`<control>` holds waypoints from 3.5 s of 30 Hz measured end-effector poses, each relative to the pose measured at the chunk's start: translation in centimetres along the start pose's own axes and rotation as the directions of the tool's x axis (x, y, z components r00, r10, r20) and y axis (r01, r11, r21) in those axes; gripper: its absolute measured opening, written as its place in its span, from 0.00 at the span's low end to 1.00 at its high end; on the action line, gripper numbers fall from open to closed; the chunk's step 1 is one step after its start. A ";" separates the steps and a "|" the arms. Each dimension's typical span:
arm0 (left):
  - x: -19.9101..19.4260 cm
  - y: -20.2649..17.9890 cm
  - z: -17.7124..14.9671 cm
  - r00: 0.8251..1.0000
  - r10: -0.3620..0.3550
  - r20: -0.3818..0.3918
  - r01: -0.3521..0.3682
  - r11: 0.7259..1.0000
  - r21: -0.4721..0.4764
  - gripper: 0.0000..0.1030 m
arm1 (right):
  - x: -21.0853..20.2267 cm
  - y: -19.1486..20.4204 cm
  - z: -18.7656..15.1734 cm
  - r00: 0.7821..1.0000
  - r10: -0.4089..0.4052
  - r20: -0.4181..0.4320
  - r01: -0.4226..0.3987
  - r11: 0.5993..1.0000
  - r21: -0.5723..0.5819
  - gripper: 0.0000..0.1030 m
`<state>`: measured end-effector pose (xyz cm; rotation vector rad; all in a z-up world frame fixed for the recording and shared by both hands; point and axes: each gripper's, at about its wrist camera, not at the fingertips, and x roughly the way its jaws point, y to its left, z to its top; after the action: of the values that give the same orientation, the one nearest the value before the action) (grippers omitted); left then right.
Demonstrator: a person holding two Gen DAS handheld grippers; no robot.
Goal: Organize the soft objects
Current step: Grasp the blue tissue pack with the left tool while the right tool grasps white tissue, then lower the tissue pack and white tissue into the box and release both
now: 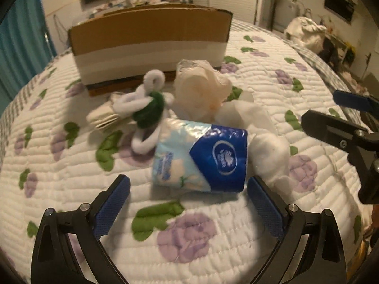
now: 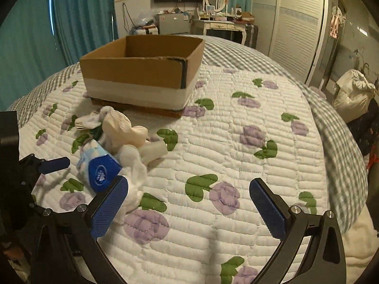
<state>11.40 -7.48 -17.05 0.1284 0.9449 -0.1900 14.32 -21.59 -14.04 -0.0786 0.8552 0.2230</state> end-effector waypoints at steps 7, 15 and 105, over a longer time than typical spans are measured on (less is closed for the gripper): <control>-0.4 0.7 0.4 0.998 -0.069 0.012 0.069 0.997 0.034 0.71 | 0.6 0.7 0.3 1.000 -0.003 -0.022 0.003 1.000 0.001 1.00; -3.0 3.4 -0.3 0.998 -0.037 0.049 0.036 0.999 0.008 0.71 | 1.2 4.1 0.4 0.998 0.050 -0.047 -0.052 0.997 -0.053 0.86; -26.8 9.4 14.8 0.809 0.222 0.544 -0.187 0.975 -0.120 1.00 | -22.3 3.2 19.2 0.931 -0.049 0.362 0.055 0.998 -0.006 0.94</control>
<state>9.87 1.66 13.64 0.1089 0.3458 0.0085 13.63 -19.11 15.47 -0.0723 0.4825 0.1874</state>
